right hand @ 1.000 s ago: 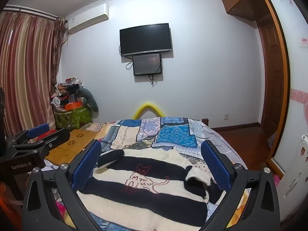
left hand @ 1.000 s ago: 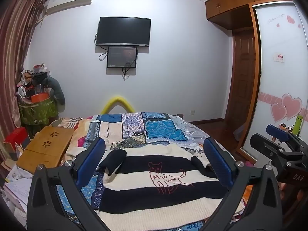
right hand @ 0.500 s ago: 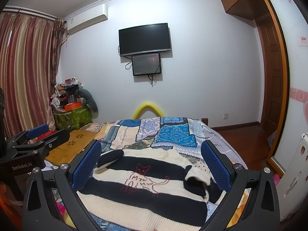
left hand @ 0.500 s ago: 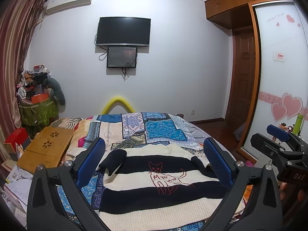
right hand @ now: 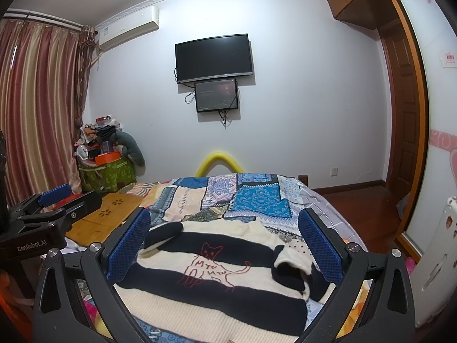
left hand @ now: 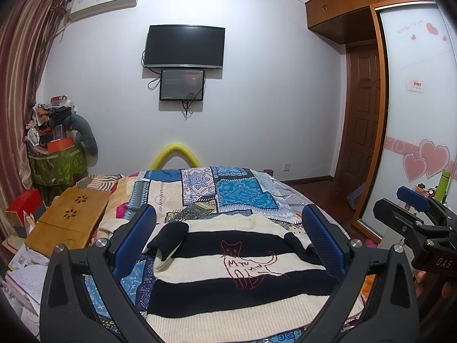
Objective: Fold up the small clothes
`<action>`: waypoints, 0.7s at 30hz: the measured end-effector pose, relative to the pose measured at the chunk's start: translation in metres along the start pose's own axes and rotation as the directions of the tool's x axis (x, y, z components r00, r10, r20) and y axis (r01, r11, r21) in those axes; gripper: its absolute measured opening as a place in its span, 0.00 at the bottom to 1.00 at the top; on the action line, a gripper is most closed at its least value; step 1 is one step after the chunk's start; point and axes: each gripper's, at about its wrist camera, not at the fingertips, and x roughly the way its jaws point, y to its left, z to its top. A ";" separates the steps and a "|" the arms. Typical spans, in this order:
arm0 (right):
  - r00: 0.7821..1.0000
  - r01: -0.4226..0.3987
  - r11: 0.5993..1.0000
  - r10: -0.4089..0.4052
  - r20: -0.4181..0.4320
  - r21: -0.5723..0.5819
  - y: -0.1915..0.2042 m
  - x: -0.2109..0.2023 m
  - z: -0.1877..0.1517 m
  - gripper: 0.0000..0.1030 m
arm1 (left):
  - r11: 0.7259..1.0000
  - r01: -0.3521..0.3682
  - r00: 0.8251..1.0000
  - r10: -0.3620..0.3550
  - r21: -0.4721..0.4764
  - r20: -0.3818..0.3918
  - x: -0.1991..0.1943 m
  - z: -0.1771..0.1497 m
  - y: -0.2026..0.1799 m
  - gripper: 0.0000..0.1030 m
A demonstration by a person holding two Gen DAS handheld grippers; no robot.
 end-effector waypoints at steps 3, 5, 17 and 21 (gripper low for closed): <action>1.000 0.000 1.000 0.000 0.000 0.000 0.001 -0.001 0.001 1.00 | 1.000 0.000 1.000 0.000 0.001 0.000 0.000 0.000 0.000 1.00; 1.000 0.000 1.000 0.000 -0.001 0.000 0.000 0.000 0.000 1.00 | 1.000 0.000 1.000 0.000 0.000 0.001 0.000 0.000 0.000 1.00; 1.000 0.000 1.000 0.000 -0.002 0.001 0.000 0.000 0.000 1.00 | 1.000 0.000 1.000 0.000 -0.001 0.000 0.000 0.001 0.000 1.00; 1.000 0.000 1.000 0.000 -0.002 0.001 -0.001 0.001 -0.001 1.00 | 1.000 -0.001 1.000 0.001 0.001 0.000 0.000 0.001 0.000 1.00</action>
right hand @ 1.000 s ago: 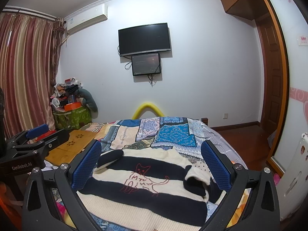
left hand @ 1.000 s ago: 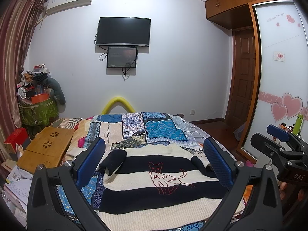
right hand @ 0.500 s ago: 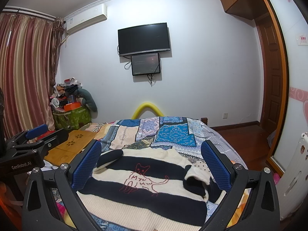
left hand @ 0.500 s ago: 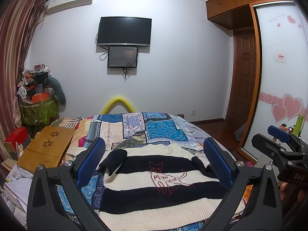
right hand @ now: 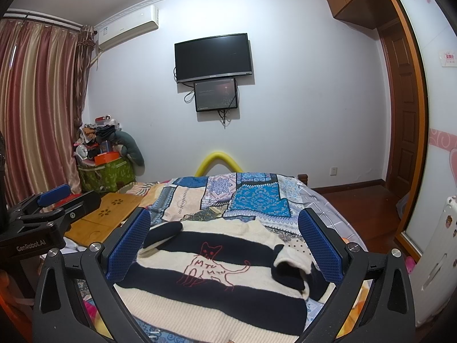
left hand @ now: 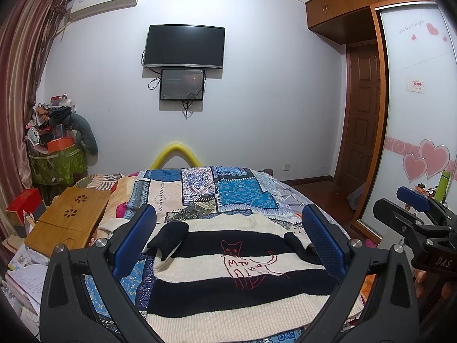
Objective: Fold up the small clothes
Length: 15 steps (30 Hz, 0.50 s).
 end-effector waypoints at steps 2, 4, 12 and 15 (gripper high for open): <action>1.000 0.000 1.000 0.000 0.000 0.000 0.001 0.000 0.000 1.00 | 1.000 0.001 1.000 -0.001 -0.002 0.000 0.000 0.000 0.000 1.00; 1.000 0.000 1.000 0.000 -0.001 0.000 0.001 0.000 0.000 1.00 | 1.000 0.001 1.000 -0.001 -0.003 0.000 0.000 0.000 0.000 1.00; 1.000 0.001 1.000 -0.001 -0.005 0.000 0.000 0.001 0.000 1.00 | 1.000 0.001 1.000 -0.001 -0.002 0.000 0.000 0.000 0.000 1.00; 1.000 0.002 1.000 -0.002 -0.005 0.000 0.003 0.002 0.000 1.00 | 1.000 0.001 1.000 -0.001 -0.002 0.000 0.000 0.000 0.000 1.00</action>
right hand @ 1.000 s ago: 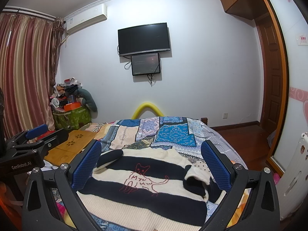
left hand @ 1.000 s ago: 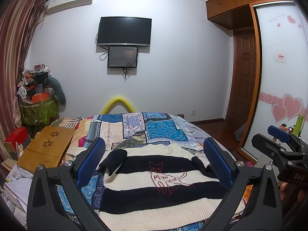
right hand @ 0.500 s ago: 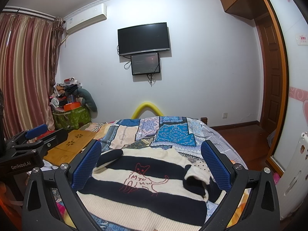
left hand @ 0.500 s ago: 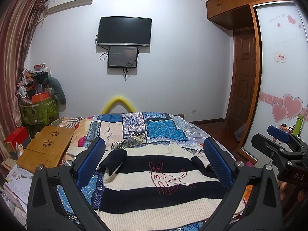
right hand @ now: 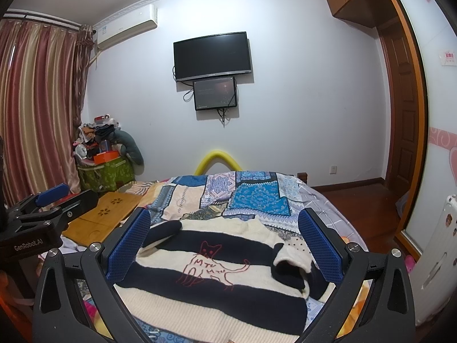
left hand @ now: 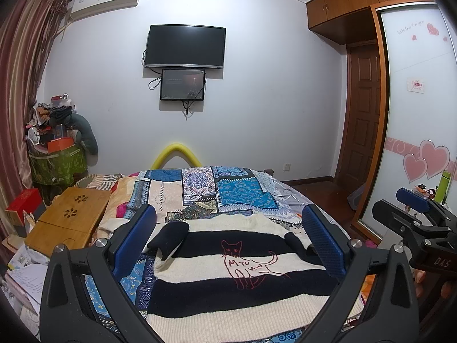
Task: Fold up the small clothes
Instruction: 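Lower the right gripper onto a sweater sleeve and close on its cuff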
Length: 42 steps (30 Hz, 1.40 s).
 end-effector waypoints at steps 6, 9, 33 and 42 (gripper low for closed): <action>1.000 0.003 1.000 -0.003 -0.013 0.004 -0.008 0.012 -0.010 1.00 | 1.000 -0.025 1.000 0.025 0.018 0.000 0.004 -0.002 0.003 1.00; 1.000 0.010 1.000 -0.010 -0.022 0.002 -0.009 0.018 -0.012 1.00 | 0.999 -0.038 0.999 0.038 0.019 -0.009 0.013 -0.002 0.011 1.00; 0.940 0.175 0.984 -0.158 -0.304 0.030 -0.089 0.119 -0.027 1.00 | 0.980 -0.197 0.946 0.193 0.009 -0.260 0.186 -0.017 0.143 1.00; 0.871 0.226 0.968 -0.151 -0.468 0.108 -0.132 0.150 -0.053 1.00 | 0.966 -0.244 0.842 0.171 -0.080 -0.511 0.269 -0.066 0.216 1.00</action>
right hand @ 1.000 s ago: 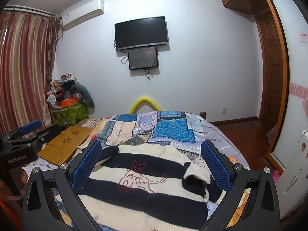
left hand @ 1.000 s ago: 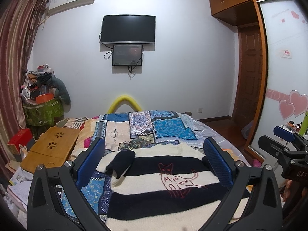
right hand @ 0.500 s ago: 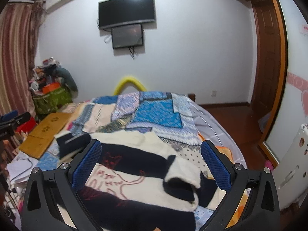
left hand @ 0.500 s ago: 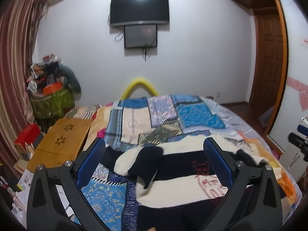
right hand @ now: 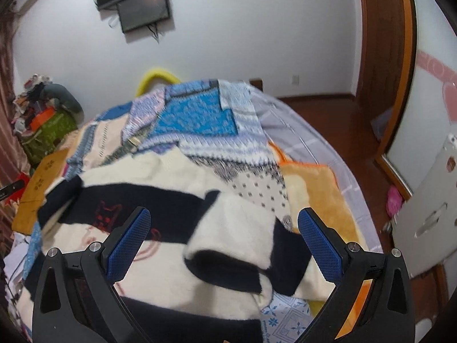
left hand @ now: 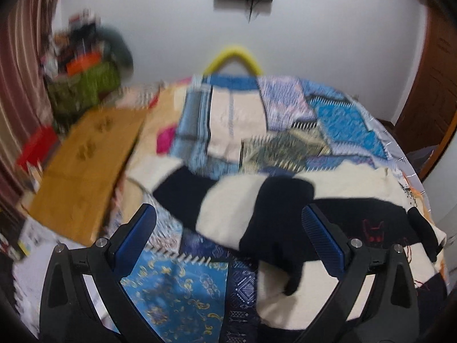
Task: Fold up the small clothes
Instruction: 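Lower the right gripper onto a sweater sleeve and close on its cuff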
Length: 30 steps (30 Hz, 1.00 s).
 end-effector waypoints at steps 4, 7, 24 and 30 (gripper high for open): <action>0.999 0.004 1.000 -0.004 -0.054 0.005 -0.004 0.016 -0.004 1.00 | 0.994 0.028 0.996 -0.036 -0.106 -0.076 0.035 -0.009 0.022 1.00; 0.996 -0.003 1.000 0.004 -0.091 0.018 -0.006 0.026 -0.010 1.00 | 0.981 0.028 0.993 -0.049 -0.190 -0.107 0.057 -0.015 0.039 1.00; 0.965 -0.088 0.996 0.083 -0.249 -0.008 0.012 0.081 -0.021 0.91 | 0.953 0.036 0.946 -0.130 -0.300 -0.298 0.140 -0.023 0.051 0.75; 0.959 -0.092 0.996 0.089 -0.269 0.000 0.009 0.093 -0.021 0.62 | 0.948 0.020 0.944 -0.122 -0.317 -0.307 0.149 -0.016 0.053 0.55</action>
